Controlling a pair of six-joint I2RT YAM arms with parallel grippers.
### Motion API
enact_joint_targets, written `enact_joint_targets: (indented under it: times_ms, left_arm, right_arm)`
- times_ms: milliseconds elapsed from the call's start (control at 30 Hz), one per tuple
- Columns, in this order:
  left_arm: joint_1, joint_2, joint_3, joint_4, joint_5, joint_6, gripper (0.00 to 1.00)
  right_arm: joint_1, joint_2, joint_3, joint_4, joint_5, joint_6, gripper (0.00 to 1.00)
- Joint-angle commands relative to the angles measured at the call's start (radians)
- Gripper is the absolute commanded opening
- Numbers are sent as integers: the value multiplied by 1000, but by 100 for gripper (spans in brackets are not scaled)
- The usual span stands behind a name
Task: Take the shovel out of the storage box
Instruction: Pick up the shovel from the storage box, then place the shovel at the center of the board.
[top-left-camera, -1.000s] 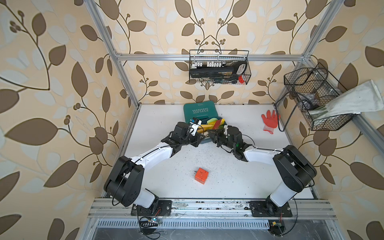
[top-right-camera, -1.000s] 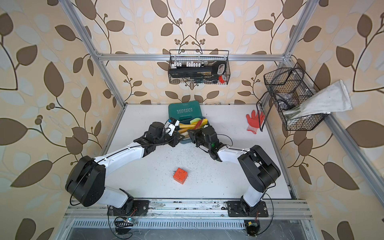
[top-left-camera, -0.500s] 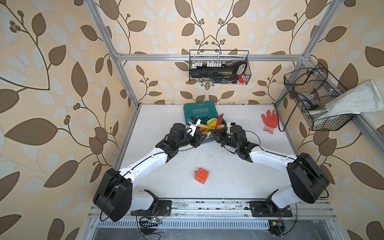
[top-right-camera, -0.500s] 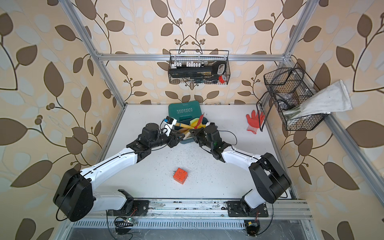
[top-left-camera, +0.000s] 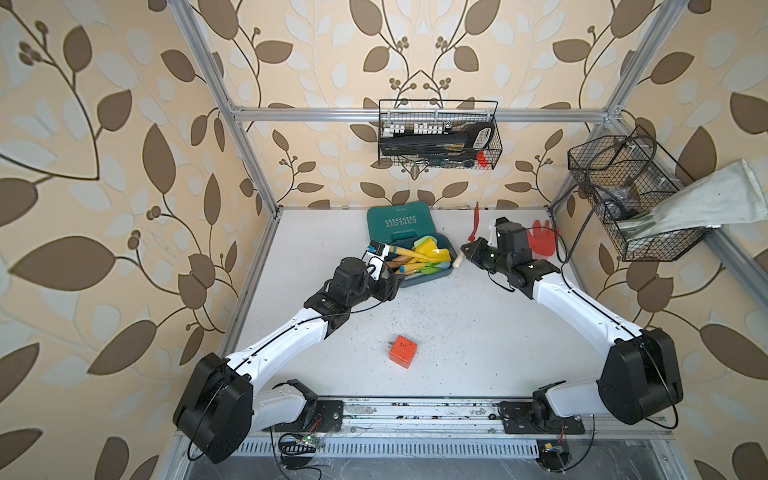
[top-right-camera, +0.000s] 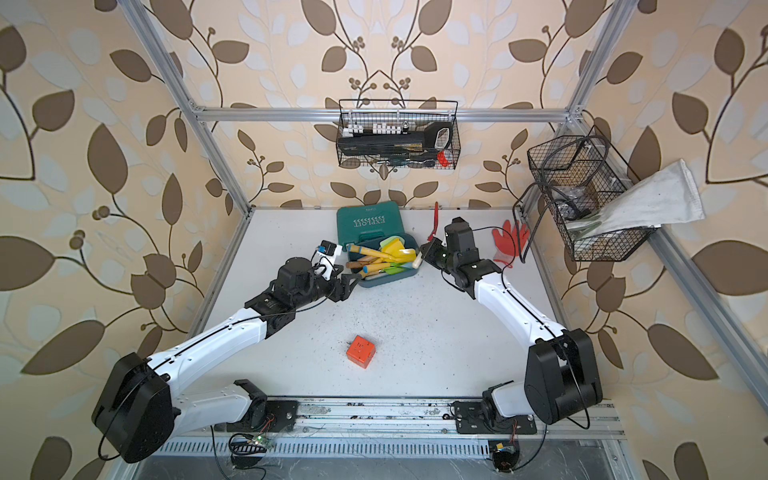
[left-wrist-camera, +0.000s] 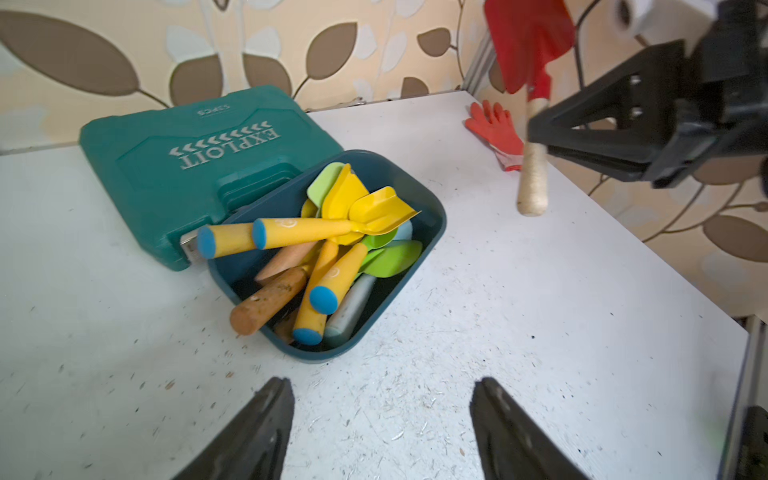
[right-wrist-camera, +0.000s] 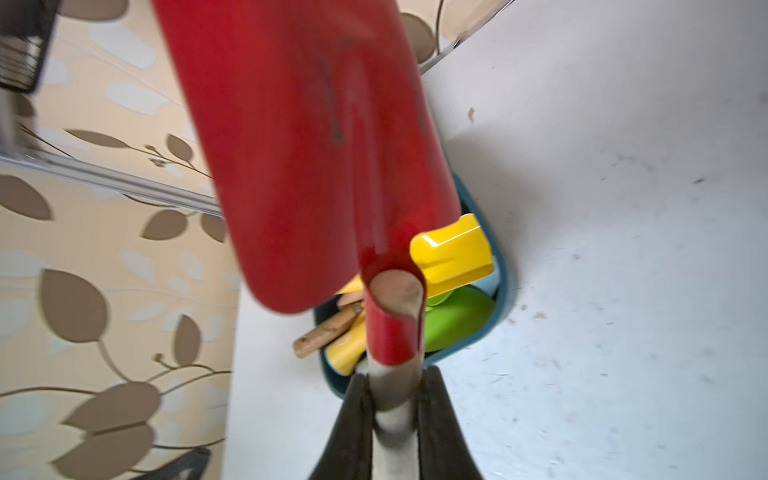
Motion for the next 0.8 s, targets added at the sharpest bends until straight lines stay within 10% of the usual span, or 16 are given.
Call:
enact_joint_targets:
  times_ms: [0,767]
  left_arm:
    - [-9,-4,36,-57,-137,-40,74]
    - [-9,77,89,-99,-81,-15,71]
  right_arm:
    - [-5,-5,64,-226,153,-274,2]
    - [-146,527,386,-488,228,-522,1]
